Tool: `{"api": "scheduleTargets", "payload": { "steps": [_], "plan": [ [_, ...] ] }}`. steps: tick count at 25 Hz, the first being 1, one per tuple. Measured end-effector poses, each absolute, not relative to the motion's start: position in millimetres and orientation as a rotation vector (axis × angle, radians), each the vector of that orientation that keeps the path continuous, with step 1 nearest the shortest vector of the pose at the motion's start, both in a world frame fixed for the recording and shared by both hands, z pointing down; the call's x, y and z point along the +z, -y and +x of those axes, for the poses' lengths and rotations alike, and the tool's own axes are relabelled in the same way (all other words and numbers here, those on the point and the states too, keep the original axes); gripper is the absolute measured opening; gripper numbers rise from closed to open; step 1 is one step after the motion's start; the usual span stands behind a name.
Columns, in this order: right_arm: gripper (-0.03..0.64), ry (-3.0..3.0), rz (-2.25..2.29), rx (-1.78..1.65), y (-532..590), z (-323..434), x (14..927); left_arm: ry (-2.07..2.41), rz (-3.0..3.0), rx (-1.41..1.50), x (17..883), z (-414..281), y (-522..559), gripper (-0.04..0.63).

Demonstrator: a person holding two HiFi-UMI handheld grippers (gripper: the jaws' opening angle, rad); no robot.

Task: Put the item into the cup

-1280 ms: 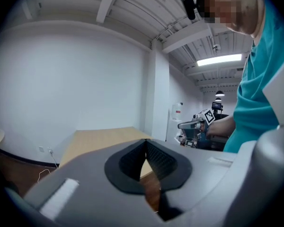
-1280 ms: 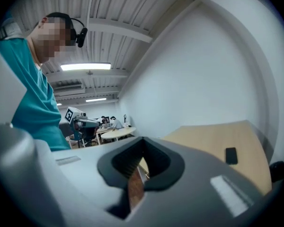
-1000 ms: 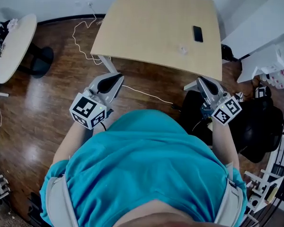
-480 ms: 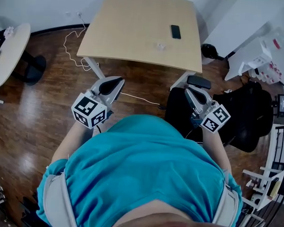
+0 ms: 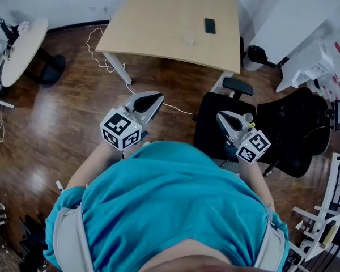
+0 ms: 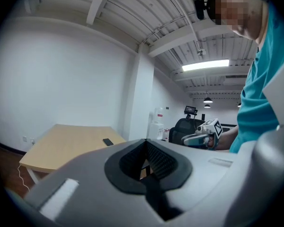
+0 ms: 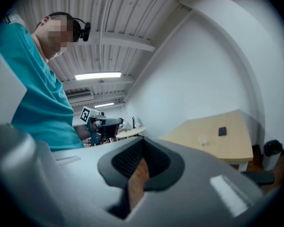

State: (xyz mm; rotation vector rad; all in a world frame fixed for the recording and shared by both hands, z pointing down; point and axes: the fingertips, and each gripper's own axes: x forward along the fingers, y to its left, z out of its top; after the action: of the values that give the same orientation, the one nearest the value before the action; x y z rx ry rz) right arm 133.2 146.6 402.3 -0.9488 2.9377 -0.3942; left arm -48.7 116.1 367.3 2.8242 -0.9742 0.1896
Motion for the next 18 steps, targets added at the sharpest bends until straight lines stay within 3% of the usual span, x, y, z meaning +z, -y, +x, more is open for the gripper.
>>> {"api": "scheduleTargets", "payload": {
  "steps": [11, 18],
  "plan": [
    [0.002, -2.955, -0.970, -0.333, -148, 94, 388, 1.138, 2.788, 0.101, 364, -128, -129, 0.002],
    [0.002, -2.972, -0.990, -0.305, -142, 81, 380, 1.127, 2.802, 0.072, 356, -144, -117, 0.002]
  ]
}}
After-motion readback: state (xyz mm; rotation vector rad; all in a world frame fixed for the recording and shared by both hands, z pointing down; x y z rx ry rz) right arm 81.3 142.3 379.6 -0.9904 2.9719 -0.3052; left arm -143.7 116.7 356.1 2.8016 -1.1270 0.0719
